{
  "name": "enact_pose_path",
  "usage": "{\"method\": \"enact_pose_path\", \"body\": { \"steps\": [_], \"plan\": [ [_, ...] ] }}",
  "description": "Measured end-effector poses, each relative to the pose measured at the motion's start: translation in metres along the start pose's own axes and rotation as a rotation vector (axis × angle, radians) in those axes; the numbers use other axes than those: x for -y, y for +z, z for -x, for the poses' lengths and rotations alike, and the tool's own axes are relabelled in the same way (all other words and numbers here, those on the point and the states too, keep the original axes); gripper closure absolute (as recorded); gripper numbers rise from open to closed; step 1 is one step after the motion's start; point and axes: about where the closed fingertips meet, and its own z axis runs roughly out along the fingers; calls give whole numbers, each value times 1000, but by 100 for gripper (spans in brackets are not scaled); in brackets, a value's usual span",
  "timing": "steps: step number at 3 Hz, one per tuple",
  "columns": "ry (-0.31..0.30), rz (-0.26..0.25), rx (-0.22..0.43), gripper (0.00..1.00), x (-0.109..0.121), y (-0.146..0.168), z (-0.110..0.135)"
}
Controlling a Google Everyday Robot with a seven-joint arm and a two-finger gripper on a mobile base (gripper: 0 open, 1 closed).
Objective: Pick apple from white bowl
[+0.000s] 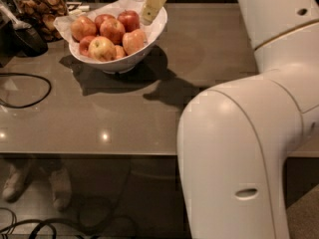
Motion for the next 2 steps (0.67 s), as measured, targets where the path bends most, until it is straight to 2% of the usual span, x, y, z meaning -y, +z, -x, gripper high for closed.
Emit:
{"method": "enact_pose_path", "body": {
  "steps": [2],
  "plan": [
    [11, 18, -7, 21, 13, 32, 5]
  ]
}}
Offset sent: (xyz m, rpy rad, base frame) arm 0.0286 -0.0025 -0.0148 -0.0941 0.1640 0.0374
